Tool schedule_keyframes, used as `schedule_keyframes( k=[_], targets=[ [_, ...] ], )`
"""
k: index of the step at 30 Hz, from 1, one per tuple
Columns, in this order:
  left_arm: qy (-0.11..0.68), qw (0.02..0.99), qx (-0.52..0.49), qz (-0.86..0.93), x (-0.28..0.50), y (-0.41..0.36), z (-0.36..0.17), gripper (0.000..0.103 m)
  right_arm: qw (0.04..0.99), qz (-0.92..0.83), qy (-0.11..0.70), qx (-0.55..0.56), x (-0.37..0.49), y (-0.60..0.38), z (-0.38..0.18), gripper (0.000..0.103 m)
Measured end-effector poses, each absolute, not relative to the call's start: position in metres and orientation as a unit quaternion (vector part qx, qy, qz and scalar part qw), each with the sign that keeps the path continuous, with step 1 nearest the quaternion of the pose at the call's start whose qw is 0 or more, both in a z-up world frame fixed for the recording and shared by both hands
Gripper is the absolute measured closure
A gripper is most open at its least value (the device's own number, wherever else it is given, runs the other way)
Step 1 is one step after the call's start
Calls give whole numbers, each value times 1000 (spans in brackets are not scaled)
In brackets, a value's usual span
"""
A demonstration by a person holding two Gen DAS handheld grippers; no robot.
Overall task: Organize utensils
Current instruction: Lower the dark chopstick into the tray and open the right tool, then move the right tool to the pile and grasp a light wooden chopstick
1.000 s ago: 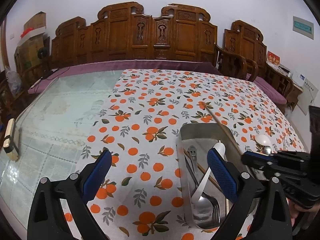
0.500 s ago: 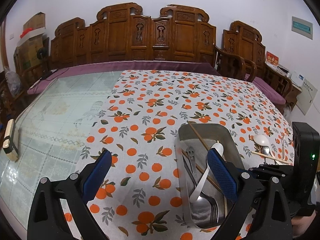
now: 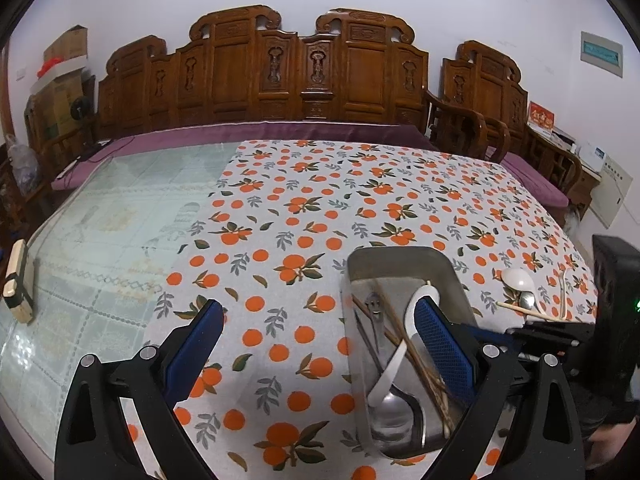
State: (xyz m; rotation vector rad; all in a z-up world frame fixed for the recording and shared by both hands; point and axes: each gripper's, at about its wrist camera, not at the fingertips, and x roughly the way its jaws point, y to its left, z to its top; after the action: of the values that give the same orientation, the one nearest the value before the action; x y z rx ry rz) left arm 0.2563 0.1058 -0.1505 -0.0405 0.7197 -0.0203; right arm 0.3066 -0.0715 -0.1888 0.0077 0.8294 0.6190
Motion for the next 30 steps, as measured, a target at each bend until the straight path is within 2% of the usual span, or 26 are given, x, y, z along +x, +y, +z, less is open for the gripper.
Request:
schedule_keyframes(
  k=[9, 16, 18, 19, 30],
  targets=[
    [347, 937, -13, -37, 256, 76, -147, 11, 892, 252, 371, -61, 297, -137, -158, 96],
    [346, 936, -4, -61, 255, 50, -147, 11, 900, 205, 380, -65, 295, -198, -153, 88],
    [349, 935, -2, -70, 254, 42, -149, 11, 903, 186, 381, -71, 295, -217, -151, 79],
    [349, 934, 1, -75, 253, 37, -149, 11, 904, 176, 382, -73, 295, -227, -150, 78],
    [363, 923, 9, -123, 243, -2, -161, 11, 889, 151, 428, -63, 298, -268, -186, 78]
  ],
)
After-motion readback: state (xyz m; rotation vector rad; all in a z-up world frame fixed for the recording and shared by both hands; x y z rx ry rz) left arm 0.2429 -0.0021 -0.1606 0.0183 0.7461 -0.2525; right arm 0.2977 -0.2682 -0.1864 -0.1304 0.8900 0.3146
